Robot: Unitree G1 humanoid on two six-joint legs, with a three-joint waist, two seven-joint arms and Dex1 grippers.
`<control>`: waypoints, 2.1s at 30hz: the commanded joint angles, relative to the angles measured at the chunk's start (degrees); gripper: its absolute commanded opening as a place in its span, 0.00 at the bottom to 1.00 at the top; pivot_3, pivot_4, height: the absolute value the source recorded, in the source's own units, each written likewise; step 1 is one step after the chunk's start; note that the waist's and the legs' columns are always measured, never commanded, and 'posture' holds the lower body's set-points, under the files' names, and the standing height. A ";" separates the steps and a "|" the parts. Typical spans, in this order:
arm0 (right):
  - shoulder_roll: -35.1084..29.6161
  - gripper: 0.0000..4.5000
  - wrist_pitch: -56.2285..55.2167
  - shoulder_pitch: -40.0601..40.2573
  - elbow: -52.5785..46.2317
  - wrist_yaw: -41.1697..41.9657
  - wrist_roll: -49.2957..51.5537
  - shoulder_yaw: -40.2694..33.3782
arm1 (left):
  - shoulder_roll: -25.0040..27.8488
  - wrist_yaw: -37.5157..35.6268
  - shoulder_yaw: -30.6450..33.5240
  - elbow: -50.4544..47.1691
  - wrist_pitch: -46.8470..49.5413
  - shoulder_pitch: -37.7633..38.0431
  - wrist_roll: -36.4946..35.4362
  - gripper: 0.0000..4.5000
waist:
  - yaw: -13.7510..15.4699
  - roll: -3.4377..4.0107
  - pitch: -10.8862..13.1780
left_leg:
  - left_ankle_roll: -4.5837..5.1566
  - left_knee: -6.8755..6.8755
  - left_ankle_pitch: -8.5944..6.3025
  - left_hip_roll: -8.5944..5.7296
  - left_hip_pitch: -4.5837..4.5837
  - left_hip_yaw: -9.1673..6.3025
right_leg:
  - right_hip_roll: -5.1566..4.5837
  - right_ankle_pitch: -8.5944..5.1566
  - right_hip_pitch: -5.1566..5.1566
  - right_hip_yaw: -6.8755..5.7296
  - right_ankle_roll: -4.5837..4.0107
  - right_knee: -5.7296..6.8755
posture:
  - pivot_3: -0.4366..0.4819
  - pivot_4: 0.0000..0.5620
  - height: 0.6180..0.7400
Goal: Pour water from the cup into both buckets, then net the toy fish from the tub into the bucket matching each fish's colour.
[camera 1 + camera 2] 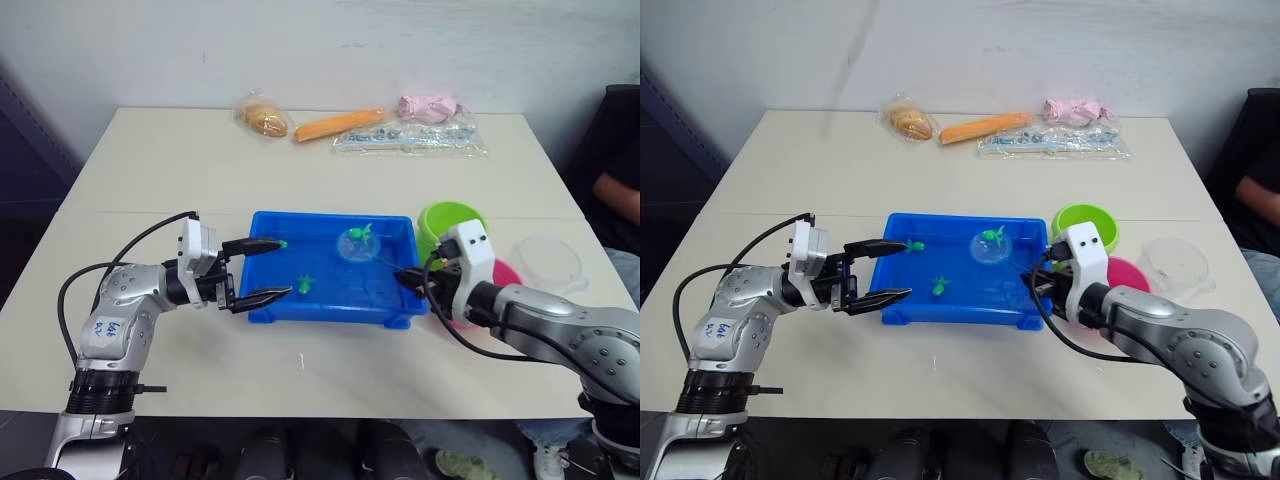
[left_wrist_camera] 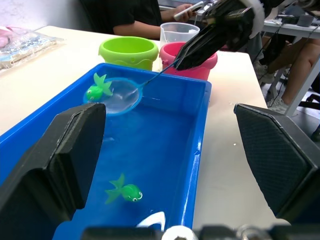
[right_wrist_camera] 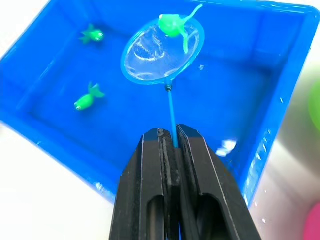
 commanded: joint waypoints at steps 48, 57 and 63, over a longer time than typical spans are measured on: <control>-14.50 0.00 -30.65 16.00 9.00 28.24 -53.98 -12.32 | -3.98 -2.37 -3.43 3.37 -1.84 -5.49 -0.43 0.98 | 1.18 0.00 0.00 | 0.00 0.01 0.01 -0.04 0.16 0.15 | 0.10 0.06 0.07 0.18 0.11 -0.03 | 0.48 0.27 1.00; -18.31 0.00 -47.15 18.62 12.85 28.23 -77.07 -6.63 | -4.56 -1.73 -3.49 2.75 -1.32 -5.19 -0.89 0.98 | 1.20 -0.01 0.00 | -0.04 0.02 0.03 -0.06 0.16 0.18 | 0.10 0.06 0.07 0.18 0.12 -0.03 | 0.48 0.27 1.00; -22.44 0.00 -60.81 18.51 16.26 25.45 -93.44 -3.20 | -4.66 -1.83 -3.49 2.82 -1.15 -5.31 -0.89 0.98 | 1.07 -0.01 0.00 | -0.10 0.02 0.07 -0.04 0.19 0.20 | 0.13 0.05 0.07 0.19 0.12 -0.03 | 0.48 0.27 1.00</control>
